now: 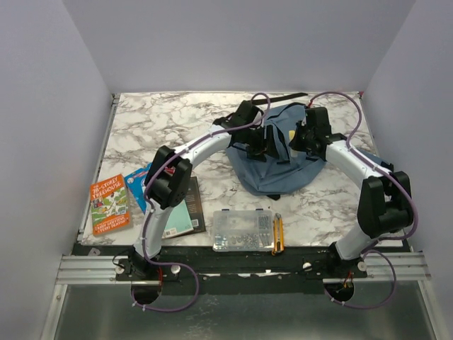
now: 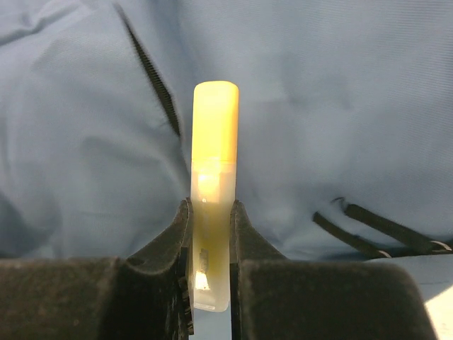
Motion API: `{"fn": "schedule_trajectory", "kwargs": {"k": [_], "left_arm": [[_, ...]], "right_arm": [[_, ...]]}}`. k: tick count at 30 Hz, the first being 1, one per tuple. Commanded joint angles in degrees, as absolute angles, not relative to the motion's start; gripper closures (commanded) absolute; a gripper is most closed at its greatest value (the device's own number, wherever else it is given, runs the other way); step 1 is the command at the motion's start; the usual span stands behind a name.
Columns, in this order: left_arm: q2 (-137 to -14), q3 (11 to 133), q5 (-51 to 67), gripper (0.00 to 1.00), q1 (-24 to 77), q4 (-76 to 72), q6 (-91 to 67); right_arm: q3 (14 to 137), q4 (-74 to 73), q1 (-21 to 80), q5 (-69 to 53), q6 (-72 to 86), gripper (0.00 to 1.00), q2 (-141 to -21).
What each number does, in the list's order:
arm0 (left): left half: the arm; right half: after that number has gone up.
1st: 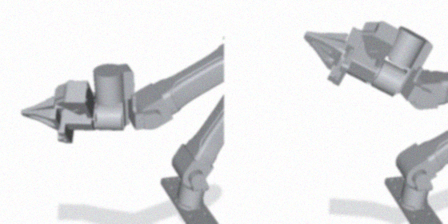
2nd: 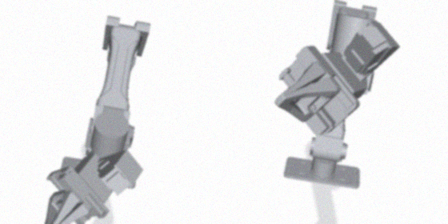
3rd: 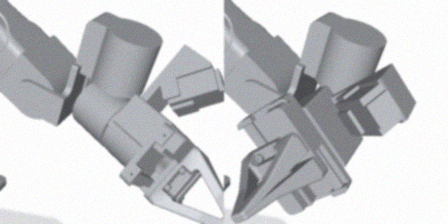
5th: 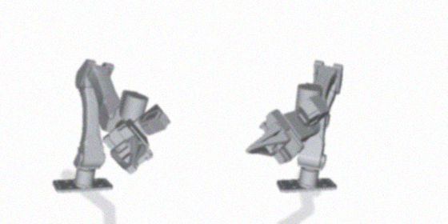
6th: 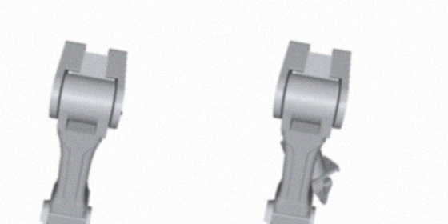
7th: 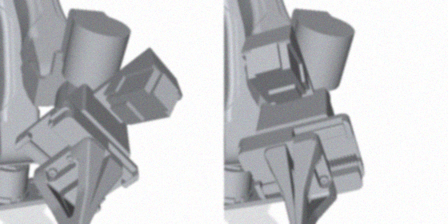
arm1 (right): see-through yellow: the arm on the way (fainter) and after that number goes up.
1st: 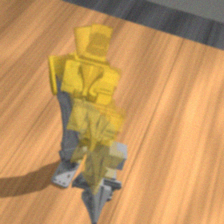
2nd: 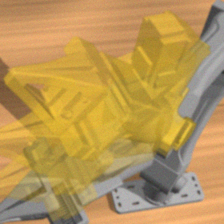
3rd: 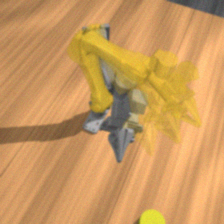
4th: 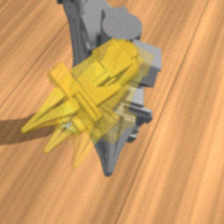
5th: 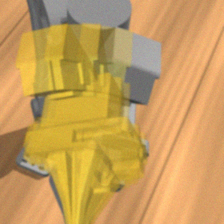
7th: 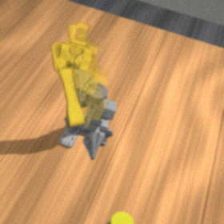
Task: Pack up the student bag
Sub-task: Place the stationery in the student bag.
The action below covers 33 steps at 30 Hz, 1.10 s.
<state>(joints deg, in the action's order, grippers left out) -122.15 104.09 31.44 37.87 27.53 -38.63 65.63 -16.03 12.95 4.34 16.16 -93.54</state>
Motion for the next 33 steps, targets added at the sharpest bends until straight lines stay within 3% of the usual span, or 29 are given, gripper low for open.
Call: {"fn": "schedule_trajectory", "kwargs": {"k": [1,5,9,16,24,27,33], "left_arm": [[-127.8,113.7,25.4,0.38,39.7,36.0,-36.0],[-129.4,118.6,7.9,0.39,41.3,44.8,-28.9],[-129.5,118.8,0.9,0.38,41.8,44.8,-26.1],[-135.5,126.5,2.8,0.4,41.8,48.4,-25.7],[-139.1,129.2,8.3,0.5,41.9,49.8,-24.7],[-139.8,129.5,9.3,0.57,41.8,49.7,-24.1],[-139.7,129.0,10.3,0.83,41.0,50.0,-23.8]], "right_arm": [[63.4,-12.2,13.1,-5.4,15.4,0.99,-91.0],[63.2,-12.3,13.1,-7.3,15.0,0.99,-91.2],[62.2,-11.1,13.1,-6.0,15.1,0.99,-90.6],[62.9,-12.0,13.1,-7.5,14.3,0.99,-91.8],[66.2,-16.7,14.3,-5.2,11.9,0.99,-95.7],[68.8,-19.4,15.4,-3.9,10.7,0.99,-97.9],[79.0,-30.0,16.2,1.6,7.6,0.99,-105.7]]}}
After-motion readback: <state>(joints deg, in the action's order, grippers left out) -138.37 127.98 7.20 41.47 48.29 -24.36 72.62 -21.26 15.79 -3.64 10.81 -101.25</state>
